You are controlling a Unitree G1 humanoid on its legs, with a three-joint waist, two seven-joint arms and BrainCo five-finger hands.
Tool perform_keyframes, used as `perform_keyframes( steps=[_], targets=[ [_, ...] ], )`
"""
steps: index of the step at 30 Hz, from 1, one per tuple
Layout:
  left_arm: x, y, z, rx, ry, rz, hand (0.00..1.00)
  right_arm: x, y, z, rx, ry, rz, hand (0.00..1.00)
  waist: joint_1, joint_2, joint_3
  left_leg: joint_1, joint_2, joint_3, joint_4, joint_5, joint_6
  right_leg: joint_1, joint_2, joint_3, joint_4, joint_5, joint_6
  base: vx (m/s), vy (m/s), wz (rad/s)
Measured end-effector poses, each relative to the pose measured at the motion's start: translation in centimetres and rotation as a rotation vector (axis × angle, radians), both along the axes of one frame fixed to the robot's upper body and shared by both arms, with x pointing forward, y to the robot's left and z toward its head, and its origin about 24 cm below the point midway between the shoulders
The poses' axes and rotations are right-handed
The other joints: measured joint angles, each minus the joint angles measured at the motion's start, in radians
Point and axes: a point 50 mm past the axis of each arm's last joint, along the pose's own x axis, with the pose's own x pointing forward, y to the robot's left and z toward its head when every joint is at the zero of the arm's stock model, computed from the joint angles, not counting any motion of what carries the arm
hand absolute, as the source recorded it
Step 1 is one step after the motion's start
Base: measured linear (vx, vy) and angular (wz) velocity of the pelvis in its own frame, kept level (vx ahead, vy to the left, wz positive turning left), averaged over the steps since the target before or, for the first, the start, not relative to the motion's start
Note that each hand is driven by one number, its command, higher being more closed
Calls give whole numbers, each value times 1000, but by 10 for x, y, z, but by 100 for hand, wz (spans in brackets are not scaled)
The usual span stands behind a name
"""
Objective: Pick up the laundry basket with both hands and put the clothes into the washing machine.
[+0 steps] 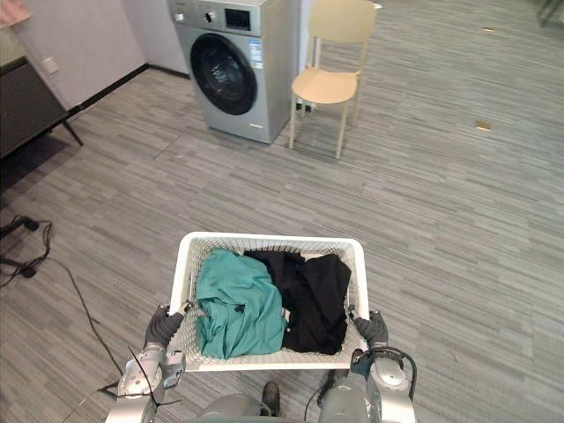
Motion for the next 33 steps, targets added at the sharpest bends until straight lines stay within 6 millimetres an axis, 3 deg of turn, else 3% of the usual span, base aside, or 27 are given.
perform_keyframes(
  steps=[2, 3, 4, 5, 6, 7, 8, 9, 11, 12, 13, 14, 15, 16, 17, 18, 20, 21, 23, 24, 25, 26, 27, 28, 31, 32, 33],
  targets=[
    [0, -1, 0, -2, -1, -6, 100, -4, -1, 1, -4, -3, -4, 100, -1, 5, -5, 6, 17, -33, 105, -103, -12, 24, 33, 8, 8, 21, -40, 386, -139, 41],
    [-2, 0, -2, -2, 8, -4, 100, -6, 0, 0, 0, 3, -1, 100, 0, 14, -11, 10, 44, -35, 147, -154, -24, 55, 75, 10, 8, 26, -52, 477, -185, 7],
    [-13, 0, -9, -7, 50, 8, 100, -14, 3, -3, -1, 25, 16, 100, 0, 53, -44, 36, 137, 5, 232, -218, -76, 109, 142, -21, -8, 17, -80, 499, -160, 8],
    [-14, 1, -9, -5, 43, 11, 100, -16, 4, -3, 5, 19, 16, 100, -12, 78, -50, -31, 197, 35, 439, -234, -89, 139, 178, -53, -6, 32, -85, 601, -180, 0],
    [-15, 0, -10, -11, 47, 12, 100, -17, 2, -3, 1, 23, 13, 100, -11, 95, -48, -80, 253, 70, 585, -214, -109, 159, 216, -54, -5, 17, -98, 555, -130, -36],
    [-21, 3, -13, -11, 67, 29, 100, -17, 5, -4, 3, 29, 26, 100, 8, 100, -51, -137, 366, 162, 797, -82, -91, 224, 276, -23, -30, -2, -115, 707, -179, -90],
    [-28, 8, -16, -10, 86, 48, 100, -15, 10, -3, 10, 25, 45, 100, 22, 80, -53, -186, 439, 224, 932, 36, -64, 278, 301, 19, -74, -10, -115, 626, -141, -105],
    [-28, 8, -16, -13, 88, 46, 100, -15, 10, -3, 13, 18, 41, 100, 27, 71, -57, -212, 458, 239, 964, 19, -67, 296, 305, 39, -95, -12, -113, 603, -103, -92],
    [-16, 2, -10, -37, 39, 37, 100, -5, 4, 5, 1, -26, 19, 100, 36, 29, -43, -335, 449, 259, 912, -67, -70, 346, 294, 115, -168, -12, -111, 542, -7, -77],
    [-14, 2, -9, -37, 31, 35, 100, -3, 4, 6, 1, -33, 17, 100, 42, 23, -39, -361, 434, 253, 861, -80, -81, 358, 286, 131, -180, -13, -110, 488, 100, -78],
    [-6, 2, -5, -33, 5, 28, 100, 0, 4, 7, 15, -45, 11, 100, 57, -7, -22, -398, 394, 222, 702, -79, -89, 381, 258, 159, -195, -19, -100, 370, 124, -59],
    [-3, 2, -3, -32, -5, 27, 100, 2, 5, 9, 18, -53, 11, 100, 58, -15, -14, -411, 375, 201, 603, -67, -109, 392, 248, 167, -197, -20, -97, 435, 200, -74],
    [-2, 3, 0, -29, -17, 31, 100, 6, 6, 10, 28, -65, 15, 100, 58, -25, -9, -406, 339, 155, 364, -7, -185, 415, 228, 175, -195, -39, -67, 444, 271, -73],
    [-5, 0, 0, -36, -19, 29, 100, 5, 3, 11, 22, -70, 19, 100, 58, -13, -9, -369, 323, 107, 129, 114, -225, 449, 226, 197, -196, -82, 0, 452, 302, -80],
    [-7, -1, 0, -41, -16, 29, 100, 4, 2, 9, 24, -65, 19, 100, 61, -12, -9, -345, 320, 98, 127, 241, -209, 473, 216, 219, -192, -106, 34, 578, 357, -60],
    [-4, 8, 2, 1, -18, 24, 100, 4, 11, 1, 62, -42, 12, 100, 55, -66, -15, -350, 288, 113, 192, 159, -183, 465, 167, 234, -150, -123, 41, 563, 307, -45],
    [-4, 12, 3, 13, -20, 22, 100, 8, 13, 1, 71, -47, 19, 100, 63, -62, -10, -362, 286, 100, 325, 38, -170, 394, 139, 259, 46, -135, 45, 474, 282, -50],
    [-6, 13, 3, 20, -13, 19, 100, 7, 14, -2, 76, -34, 20, 100, 66, -66, -8, -333, 291, 123, 375, -22, -162, 332, 102, 277, 241, -128, 59, 392, 258, -55],
    [-13, 18, 1, 33, 6, 11, 100, 4, 18, -9, 96, -2, 30, 100, 78, -78, 6, -253, 292, 188, 403, -76, -132, 232, 11, 282, 515, -16, 192, 399, 183, -39],
    [-15, 19, 0, 34, 12, 9, 100, 3, 19, -12, 103, 9, 34, 100, 77, -80, 5, -230, 292, 196, 405, -90, -124, 214, -6, 271, 568, 11, 196, 398, 78, -25],
    [-16, 22, 3, 50, 6, 1, 100, 2, 21, -14, 109, 21, 40, 100, 76, -80, 5, -188, 301, 206, 390, -111, -124, 170, -26, 223, 647, -16, 140, 458, 44, -35],
    [-16, 23, 6, 54, -3, 1, 100, 5, 23, -13, 113, 17, 48, 100, 80, -76, 7, -136, 312, 230, 342, -121, -136, 100, -27, 151, 679, -92, 31, 361, -1, -40],
    [-16, 23, 6, 48, -5, 3, 100, 7, 23, -12, 112, 12, 50, 100, 79, -73, 8, -113, 313, 241, 319, -121, -139, 77, -27, 115, 658, -115, 16, 412, -73, -47],
    [-15, 21, 6, 35, -9, 5, 100, 11, 20, -9, 100, -1, 57, 100, 77, -60, 12, -78, 320, 258, 290, -129, -149, 35, -24, 55, 583, -139, -26, 274, -66, -31],
    [-9, 15, 8, 15, -28, -5, 100, 20, 12, -1, 65, -28, 71, 100, 76, -20, 13, -55, 354, 279, 289, -160, -184, -44, -16, 4, 296, -125, -59, 371, -128, -23],
    [-5, 13, 10, 7, -45, -7, 100, 25, 10, 2, 54, -42, 76, 100, 74, 0, 22, -29, 381, 277, 290, -183, -219, -71, -11, 29, 99, -43, -31, 327, -140, -4],
    [-3, 12, 11, 7, -50, -9, 100, 25, 10, 2, 53, -43, 75, 100, 74, -3, 21, -12, 388, 273, 288, -191, -233, -73, -4, 47, 32, -7, -22, 549, -267, 16]
  ],
)
